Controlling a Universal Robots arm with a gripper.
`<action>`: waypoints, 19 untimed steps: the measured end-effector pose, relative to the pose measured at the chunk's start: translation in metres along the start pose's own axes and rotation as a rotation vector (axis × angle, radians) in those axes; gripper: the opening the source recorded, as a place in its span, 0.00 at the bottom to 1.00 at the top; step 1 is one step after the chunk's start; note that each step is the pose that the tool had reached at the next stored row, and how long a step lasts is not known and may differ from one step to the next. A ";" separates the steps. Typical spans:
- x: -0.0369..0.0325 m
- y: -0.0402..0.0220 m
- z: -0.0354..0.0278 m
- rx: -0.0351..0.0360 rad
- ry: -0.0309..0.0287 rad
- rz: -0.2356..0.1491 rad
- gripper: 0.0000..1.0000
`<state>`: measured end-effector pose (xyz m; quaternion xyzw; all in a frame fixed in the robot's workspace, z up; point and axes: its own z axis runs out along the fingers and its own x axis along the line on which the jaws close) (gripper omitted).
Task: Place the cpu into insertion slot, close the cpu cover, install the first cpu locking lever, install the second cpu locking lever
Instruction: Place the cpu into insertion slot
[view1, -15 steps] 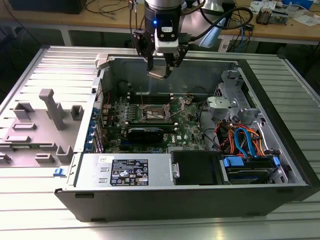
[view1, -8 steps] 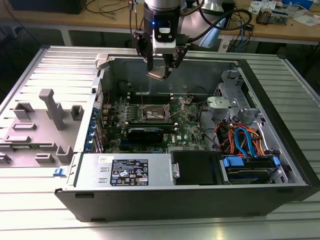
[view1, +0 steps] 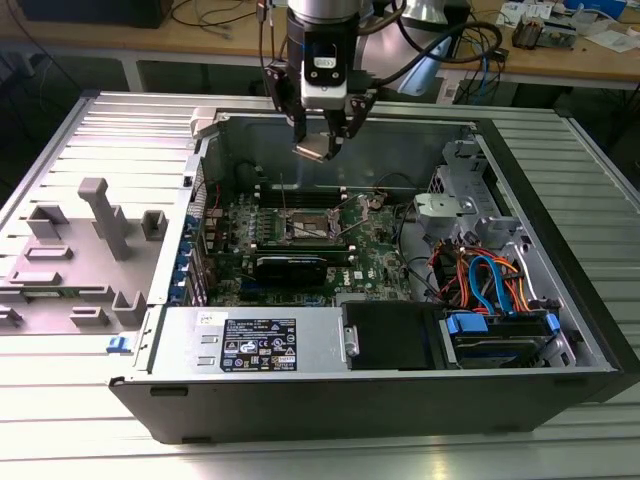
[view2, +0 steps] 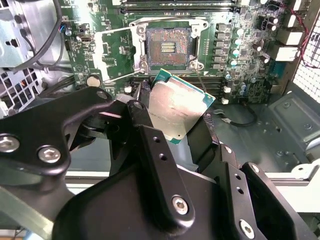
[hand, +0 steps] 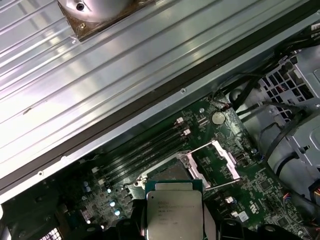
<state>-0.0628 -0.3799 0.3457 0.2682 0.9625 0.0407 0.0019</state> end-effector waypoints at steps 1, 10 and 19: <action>0.0000 0.0000 0.0002 -0.0001 -0.0010 0.011 0.54; -0.0003 -0.0008 0.0022 -0.0005 -0.0057 0.066 0.54; -0.0005 -0.0010 0.0026 -0.0007 -0.0065 0.075 0.54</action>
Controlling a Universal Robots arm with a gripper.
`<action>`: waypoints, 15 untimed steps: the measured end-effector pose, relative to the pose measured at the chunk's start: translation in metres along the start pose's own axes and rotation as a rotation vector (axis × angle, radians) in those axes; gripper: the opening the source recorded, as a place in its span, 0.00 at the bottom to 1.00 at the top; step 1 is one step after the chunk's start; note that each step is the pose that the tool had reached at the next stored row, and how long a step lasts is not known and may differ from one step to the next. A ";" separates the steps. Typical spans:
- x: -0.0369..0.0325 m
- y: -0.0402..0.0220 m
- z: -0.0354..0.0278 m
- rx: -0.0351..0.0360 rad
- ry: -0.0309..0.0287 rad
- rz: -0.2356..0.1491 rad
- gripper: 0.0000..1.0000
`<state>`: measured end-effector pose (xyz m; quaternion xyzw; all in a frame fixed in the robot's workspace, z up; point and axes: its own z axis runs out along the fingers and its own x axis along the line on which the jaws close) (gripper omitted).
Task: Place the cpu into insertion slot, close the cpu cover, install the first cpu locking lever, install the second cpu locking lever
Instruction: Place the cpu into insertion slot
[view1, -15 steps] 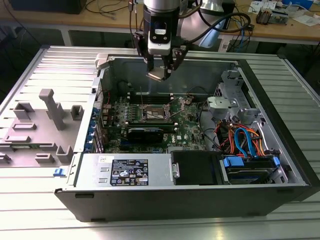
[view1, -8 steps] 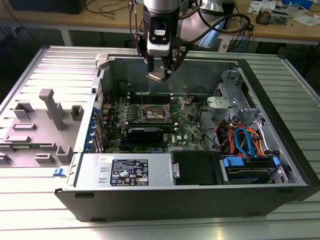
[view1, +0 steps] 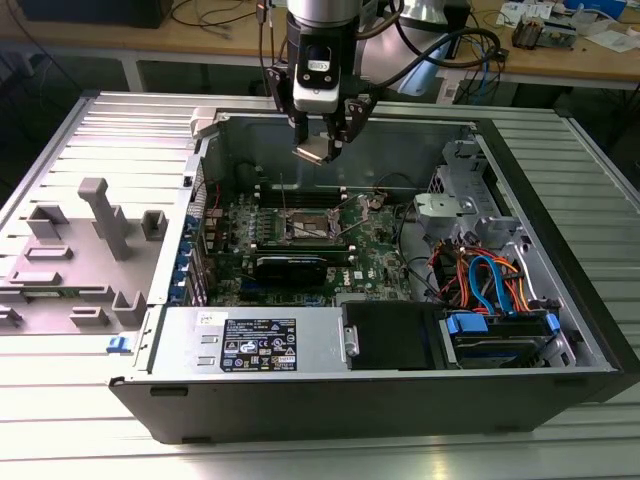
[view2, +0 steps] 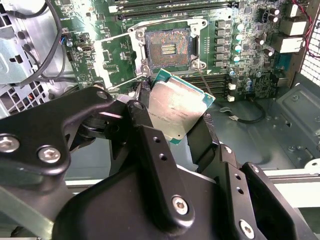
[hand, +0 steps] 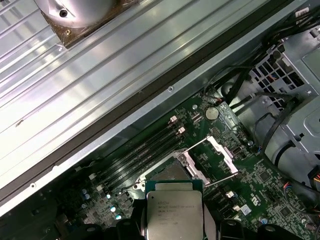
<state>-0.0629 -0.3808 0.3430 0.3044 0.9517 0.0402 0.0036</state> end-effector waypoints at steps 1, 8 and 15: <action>0.0000 0.0000 0.0000 0.0000 0.0000 0.000 0.54; 0.0000 0.0000 0.0000 0.0003 -0.0002 0.000 0.54; -0.0001 -0.0002 0.0024 0.0009 -0.0110 0.114 0.54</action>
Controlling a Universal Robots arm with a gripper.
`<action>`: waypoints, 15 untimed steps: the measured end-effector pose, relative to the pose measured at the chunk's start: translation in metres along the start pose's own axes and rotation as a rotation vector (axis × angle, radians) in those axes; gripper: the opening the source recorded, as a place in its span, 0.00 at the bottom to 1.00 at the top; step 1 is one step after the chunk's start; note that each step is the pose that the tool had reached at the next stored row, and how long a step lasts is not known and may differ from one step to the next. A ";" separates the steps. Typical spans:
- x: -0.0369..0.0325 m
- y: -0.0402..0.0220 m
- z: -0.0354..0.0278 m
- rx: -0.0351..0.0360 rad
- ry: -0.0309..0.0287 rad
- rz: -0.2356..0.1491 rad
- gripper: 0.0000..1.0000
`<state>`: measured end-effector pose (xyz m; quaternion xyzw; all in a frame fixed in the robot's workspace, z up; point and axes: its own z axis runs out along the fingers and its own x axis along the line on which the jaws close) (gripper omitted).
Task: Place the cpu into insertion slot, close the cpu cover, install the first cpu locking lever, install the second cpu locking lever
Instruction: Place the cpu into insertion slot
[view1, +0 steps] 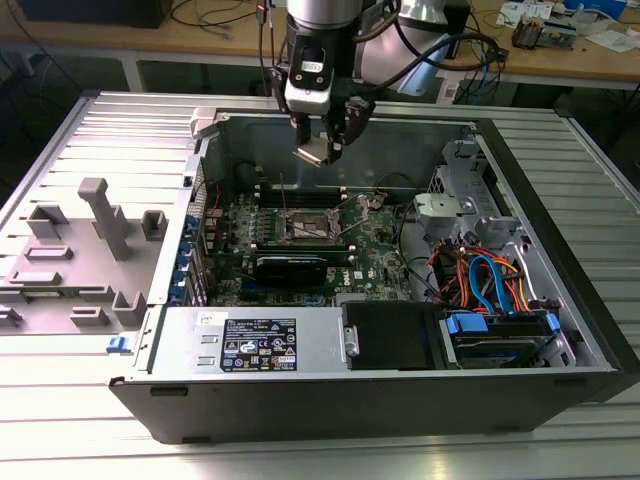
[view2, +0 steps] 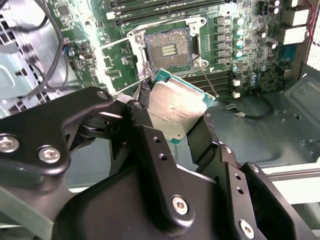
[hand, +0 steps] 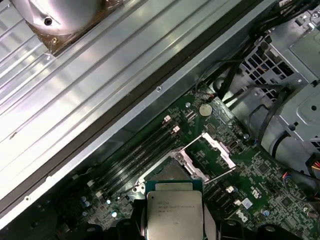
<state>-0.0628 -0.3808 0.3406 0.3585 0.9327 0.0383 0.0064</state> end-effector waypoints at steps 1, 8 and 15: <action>0.0000 0.0000 0.0004 -0.0002 -0.0011 0.013 0.54; -0.0001 -0.0003 0.0042 0.0000 -0.0129 0.141 0.54; -0.0001 -0.0005 0.0063 0.0014 -0.0237 0.245 0.54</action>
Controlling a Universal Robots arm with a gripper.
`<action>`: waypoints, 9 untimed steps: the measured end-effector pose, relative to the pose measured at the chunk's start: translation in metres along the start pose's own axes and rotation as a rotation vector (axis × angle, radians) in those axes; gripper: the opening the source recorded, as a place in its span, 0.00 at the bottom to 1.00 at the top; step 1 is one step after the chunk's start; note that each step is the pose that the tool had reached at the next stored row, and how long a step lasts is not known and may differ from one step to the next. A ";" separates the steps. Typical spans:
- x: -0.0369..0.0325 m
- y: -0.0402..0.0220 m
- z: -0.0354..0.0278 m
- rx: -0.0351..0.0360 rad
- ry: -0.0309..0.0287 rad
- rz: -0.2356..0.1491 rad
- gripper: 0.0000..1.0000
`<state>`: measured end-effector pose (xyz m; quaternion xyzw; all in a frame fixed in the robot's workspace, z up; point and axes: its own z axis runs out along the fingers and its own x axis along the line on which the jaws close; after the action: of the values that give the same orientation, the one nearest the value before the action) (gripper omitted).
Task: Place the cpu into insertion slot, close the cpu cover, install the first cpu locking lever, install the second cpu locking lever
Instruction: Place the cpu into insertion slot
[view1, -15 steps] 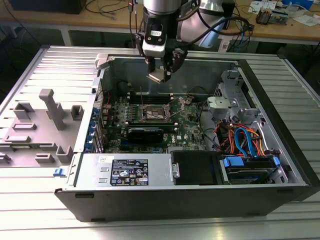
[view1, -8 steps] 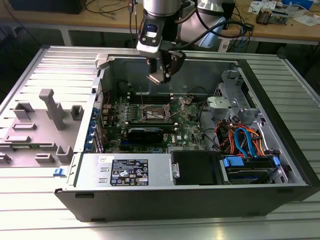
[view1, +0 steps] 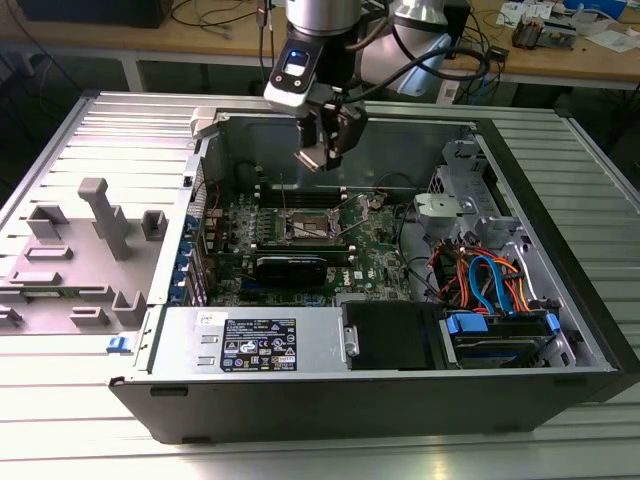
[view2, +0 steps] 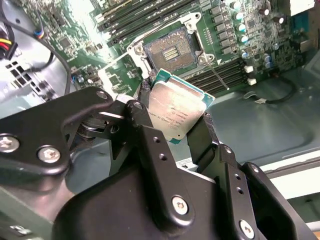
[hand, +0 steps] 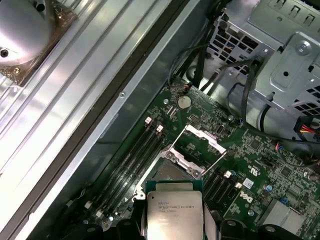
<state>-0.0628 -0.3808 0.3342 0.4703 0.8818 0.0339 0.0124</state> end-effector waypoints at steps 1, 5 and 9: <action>0.0000 0.0000 0.0001 0.0000 -0.0010 0.013 0.54; 0.0000 0.0000 0.0009 0.0009 -0.0057 0.054 0.54; -0.0001 -0.0003 0.0040 0.0017 -0.0105 0.119 0.54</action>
<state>-0.0628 -0.3808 0.3302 0.5220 0.8523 0.0313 0.0146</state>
